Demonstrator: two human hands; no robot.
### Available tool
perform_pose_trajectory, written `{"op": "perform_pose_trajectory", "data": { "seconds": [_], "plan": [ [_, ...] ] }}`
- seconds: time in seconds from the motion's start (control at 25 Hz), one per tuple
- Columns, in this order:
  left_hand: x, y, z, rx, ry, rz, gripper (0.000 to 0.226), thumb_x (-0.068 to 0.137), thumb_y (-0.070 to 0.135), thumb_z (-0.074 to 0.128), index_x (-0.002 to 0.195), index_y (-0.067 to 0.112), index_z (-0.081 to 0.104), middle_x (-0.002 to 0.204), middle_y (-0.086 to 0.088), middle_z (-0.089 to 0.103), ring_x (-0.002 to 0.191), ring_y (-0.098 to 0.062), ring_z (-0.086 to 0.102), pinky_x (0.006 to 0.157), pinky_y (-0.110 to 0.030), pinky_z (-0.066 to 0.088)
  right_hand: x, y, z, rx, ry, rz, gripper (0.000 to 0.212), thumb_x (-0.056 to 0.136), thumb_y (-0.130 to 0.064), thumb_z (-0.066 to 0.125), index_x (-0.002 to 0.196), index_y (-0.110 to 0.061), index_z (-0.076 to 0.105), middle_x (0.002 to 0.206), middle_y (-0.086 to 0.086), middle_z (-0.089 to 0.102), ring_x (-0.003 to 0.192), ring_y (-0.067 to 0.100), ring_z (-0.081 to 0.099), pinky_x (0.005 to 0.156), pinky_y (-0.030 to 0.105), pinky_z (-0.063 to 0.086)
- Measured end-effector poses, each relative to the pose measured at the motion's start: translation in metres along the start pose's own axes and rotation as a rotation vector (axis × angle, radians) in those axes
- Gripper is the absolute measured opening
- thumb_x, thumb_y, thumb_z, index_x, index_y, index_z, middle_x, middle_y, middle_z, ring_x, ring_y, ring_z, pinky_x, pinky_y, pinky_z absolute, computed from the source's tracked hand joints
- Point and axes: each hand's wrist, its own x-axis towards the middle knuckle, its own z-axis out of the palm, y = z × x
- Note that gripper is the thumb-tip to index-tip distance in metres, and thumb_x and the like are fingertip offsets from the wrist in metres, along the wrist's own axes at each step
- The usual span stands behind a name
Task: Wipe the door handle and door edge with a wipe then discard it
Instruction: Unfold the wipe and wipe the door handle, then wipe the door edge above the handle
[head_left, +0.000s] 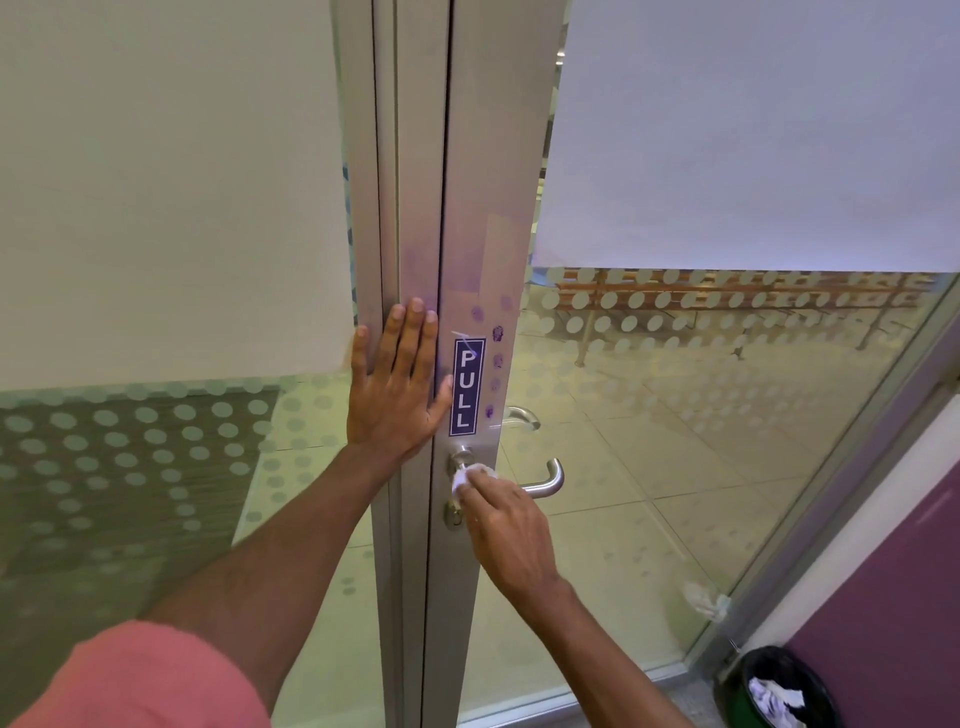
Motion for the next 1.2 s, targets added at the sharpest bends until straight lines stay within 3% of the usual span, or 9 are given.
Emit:
{"op": "perform_pose_trajectory", "data": {
  "seconds": [0.2,0.48,0.64,0.76,0.8,0.84,0.96,1.08,1.2],
  "plan": [
    [0.0,0.0,0.0,-0.005,-0.014,-0.003,0.078,0.099,0.051,0.031,0.155,0.01,-0.004,0.163,-0.005,-0.019,0.152,-0.02,-0.012,0.123,-0.046,-0.009,0.007,0.0,0.006,0.004,-0.128,0.003,0.074,0.063,-0.017,0.089,0.131,-0.015,0.06,0.135,0.007,0.061,0.122,0.02,0.06,0.099,0.035,0.052],
    [-0.001,0.0,-0.001,-0.017,-0.063,-0.016,0.079,0.098,0.052,0.031,0.155,0.01,-0.005,0.164,-0.011,-0.002,0.152,-0.02,-0.012,0.123,-0.046,-0.009,-0.034,0.05,-0.012,0.043,0.102,-0.026,0.059,0.072,0.012,0.069,0.125,-0.012,0.065,0.129,0.005,0.065,0.117,0.021,0.063,0.096,0.043,0.053],
    [0.002,0.002,-0.014,-0.031,-0.178,-0.05,0.085,0.096,0.053,0.038,0.155,0.008,-0.004,0.163,-0.016,0.009,0.152,-0.025,-0.004,0.122,-0.046,-0.01,-0.03,0.059,-0.029,0.111,0.017,0.205,0.056,0.084,0.013,0.05,0.128,-0.02,0.063,0.136,-0.005,0.058,0.123,0.015,0.058,0.092,0.032,0.055],
    [0.001,0.027,-0.039,-0.128,-0.225,-0.2,0.084,0.095,0.051,0.041,0.156,0.006,0.005,0.164,-0.016,0.008,0.152,-0.028,0.004,0.123,-0.048,-0.002,-0.041,0.046,-0.035,0.318,0.156,0.344,0.05,0.087,0.009,0.06,0.119,-0.029,0.062,0.113,-0.038,0.047,0.104,-0.01,0.048,0.069,0.01,0.044],
    [-0.011,0.042,-0.048,-0.193,-0.225,-0.22,0.081,0.094,0.05,0.041,0.155,0.005,0.012,0.163,-0.016,0.013,0.152,-0.028,0.009,0.124,-0.048,0.005,-0.048,0.038,-0.033,0.395,0.186,0.34,0.049,0.087,0.008,0.062,0.12,-0.029,0.062,0.131,-0.031,0.053,0.11,-0.007,0.048,0.072,0.008,0.042],
    [-0.031,0.061,-0.058,-0.288,-0.234,-0.243,0.077,0.093,0.049,0.042,0.153,0.004,0.022,0.16,-0.015,0.025,0.148,-0.027,0.021,0.122,-0.045,0.015,-0.058,0.03,-0.03,0.458,0.183,0.327,0.05,0.087,0.008,0.062,0.123,-0.028,0.063,0.133,-0.006,0.058,0.119,0.0,0.049,0.083,0.008,0.042],
    [-0.11,0.115,-0.091,-0.731,-0.401,-0.597,0.054,0.092,0.045,0.055,0.135,0.013,0.05,0.119,-0.001,0.061,0.107,-0.015,0.058,0.089,-0.029,0.049,-0.088,0.009,-0.019,0.564,0.104,0.355,0.054,0.088,0.006,0.061,0.13,-0.027,0.061,0.138,-0.014,0.054,0.127,-0.001,0.046,0.102,0.015,0.044],
    [-0.155,0.143,-0.104,-1.181,-0.613,-1.043,0.023,0.09,0.027,0.068,0.11,0.017,0.063,0.099,0.002,0.072,0.093,-0.013,0.068,0.078,-0.019,0.053,-0.107,-0.005,-0.011,0.58,0.01,0.425,0.046,0.091,-0.001,0.06,0.128,-0.029,0.062,0.135,-0.014,0.056,0.126,0.002,0.05,0.097,0.015,0.048],
    [-0.165,0.147,-0.107,-1.386,-0.604,-1.343,0.009,0.093,0.008,0.062,0.099,0.007,0.069,0.085,-0.007,0.076,0.082,-0.019,0.071,0.071,-0.021,0.055,-0.119,-0.009,-0.011,0.627,-0.046,0.444,0.042,0.091,-0.008,0.064,0.127,-0.028,0.063,0.129,-0.013,0.062,0.12,0.003,0.056,0.091,0.016,0.051]
  ]
}}
